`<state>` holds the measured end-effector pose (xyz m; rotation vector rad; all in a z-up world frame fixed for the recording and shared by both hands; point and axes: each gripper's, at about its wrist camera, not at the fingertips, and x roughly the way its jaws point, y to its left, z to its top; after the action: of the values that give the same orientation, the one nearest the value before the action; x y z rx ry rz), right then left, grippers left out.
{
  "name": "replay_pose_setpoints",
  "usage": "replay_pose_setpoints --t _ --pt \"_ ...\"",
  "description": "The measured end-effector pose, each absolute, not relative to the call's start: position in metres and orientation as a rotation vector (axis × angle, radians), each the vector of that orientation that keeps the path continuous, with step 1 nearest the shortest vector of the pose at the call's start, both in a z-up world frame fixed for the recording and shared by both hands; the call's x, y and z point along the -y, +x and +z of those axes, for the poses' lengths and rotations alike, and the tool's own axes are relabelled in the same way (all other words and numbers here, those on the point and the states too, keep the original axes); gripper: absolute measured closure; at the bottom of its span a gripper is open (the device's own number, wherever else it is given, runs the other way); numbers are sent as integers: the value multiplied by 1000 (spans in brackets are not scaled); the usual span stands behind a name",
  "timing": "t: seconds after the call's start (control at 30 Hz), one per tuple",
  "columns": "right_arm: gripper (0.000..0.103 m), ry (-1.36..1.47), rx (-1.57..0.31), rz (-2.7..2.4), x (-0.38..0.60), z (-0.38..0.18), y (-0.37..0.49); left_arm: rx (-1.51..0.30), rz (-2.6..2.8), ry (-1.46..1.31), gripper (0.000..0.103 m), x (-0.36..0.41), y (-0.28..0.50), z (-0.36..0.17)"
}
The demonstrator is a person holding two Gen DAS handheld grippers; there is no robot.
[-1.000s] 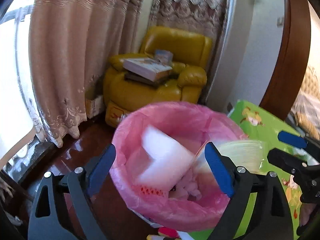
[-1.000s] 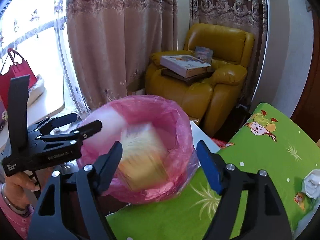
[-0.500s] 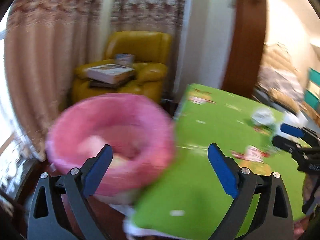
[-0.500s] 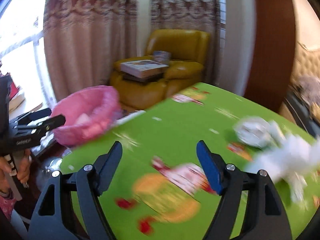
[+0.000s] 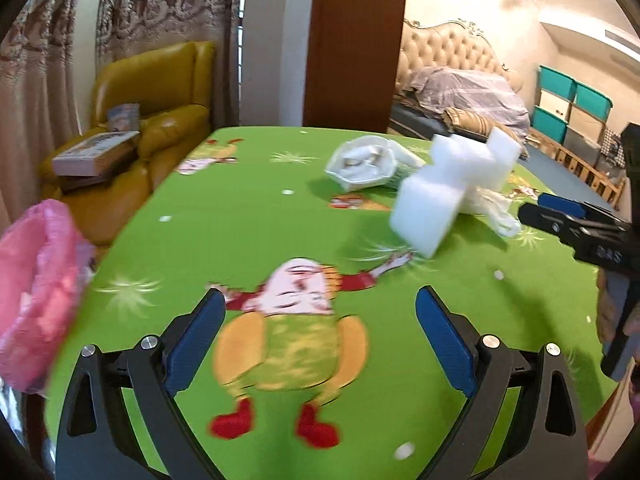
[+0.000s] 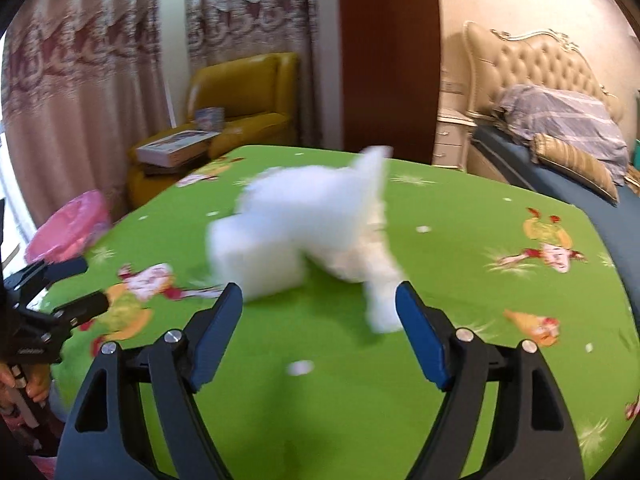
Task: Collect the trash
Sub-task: 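Grasp the white foam piece with attached tissue with the right gripper, then grasp another white foam block with the left gripper while the right gripper holds its foam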
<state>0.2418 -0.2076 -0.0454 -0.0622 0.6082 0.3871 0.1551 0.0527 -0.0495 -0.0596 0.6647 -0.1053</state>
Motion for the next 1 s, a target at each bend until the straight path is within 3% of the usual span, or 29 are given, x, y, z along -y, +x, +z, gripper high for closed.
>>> replay_pose_setpoints --t 0.53,0.77,0.83,1.0 --pt "26 -209 -624 611 179 -45 320 -761 -106 -92 13 -47 176 -73" --pt "26 -209 -600 665 166 -32 317 -779 -113 -92 13 -46 176 -75" --pt "32 -199 -590 676 164 -32 311 -786 -123 -76 13 -44 177 -75" --pt "34 -183 -559 656 170 -30 287 -798 -132 -83 13 -45 177 -78"
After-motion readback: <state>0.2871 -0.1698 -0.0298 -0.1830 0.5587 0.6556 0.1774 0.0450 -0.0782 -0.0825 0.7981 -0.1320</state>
